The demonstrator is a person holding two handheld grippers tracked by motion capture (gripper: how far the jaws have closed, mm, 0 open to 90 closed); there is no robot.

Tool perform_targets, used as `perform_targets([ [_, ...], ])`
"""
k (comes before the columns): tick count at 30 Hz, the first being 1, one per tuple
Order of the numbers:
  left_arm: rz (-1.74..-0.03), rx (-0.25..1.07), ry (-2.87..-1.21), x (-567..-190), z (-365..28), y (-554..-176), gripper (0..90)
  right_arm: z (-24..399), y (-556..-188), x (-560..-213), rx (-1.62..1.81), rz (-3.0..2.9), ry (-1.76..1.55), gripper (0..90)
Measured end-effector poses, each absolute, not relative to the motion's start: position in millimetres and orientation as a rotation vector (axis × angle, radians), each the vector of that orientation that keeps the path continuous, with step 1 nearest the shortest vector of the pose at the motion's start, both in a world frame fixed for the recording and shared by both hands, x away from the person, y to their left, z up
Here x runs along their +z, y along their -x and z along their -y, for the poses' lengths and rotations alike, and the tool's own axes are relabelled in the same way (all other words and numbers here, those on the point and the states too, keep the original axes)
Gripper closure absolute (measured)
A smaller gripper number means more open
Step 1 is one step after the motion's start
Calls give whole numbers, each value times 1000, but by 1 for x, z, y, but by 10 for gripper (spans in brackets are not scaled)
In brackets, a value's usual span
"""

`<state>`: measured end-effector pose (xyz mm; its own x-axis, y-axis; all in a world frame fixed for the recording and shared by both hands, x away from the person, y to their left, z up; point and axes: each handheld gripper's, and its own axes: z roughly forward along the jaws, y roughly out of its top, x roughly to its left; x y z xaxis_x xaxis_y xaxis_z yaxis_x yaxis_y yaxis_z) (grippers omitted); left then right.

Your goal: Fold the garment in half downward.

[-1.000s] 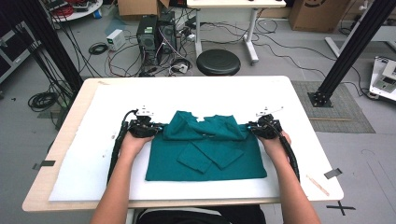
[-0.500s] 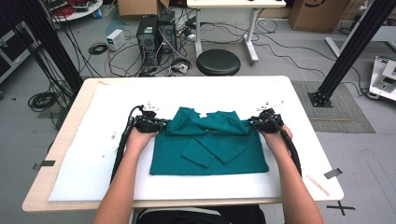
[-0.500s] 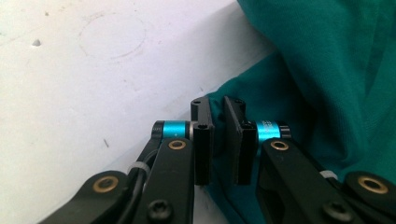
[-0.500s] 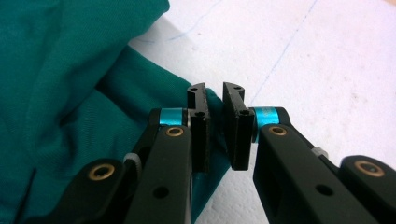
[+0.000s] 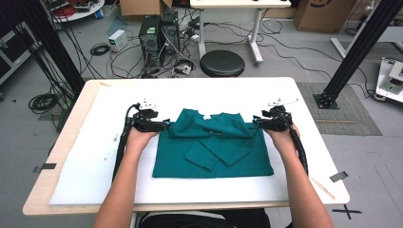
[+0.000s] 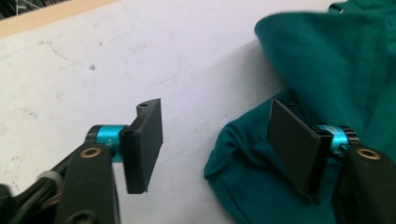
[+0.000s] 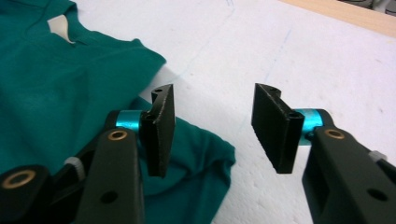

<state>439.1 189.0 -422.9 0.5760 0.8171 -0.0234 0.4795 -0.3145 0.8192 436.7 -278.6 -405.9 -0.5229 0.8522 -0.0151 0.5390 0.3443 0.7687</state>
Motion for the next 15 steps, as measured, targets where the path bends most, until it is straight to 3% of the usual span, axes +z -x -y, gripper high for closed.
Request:
perform_targets([
  [3,-1038,505,-1975,-418,-185,-441,314,272,-437,-401,1020,-2205,-1214,486],
  [15,-1001,464,-1943,-407,-159,-453,300,246,-445,-391,1079,-2246,-1169,468],
])
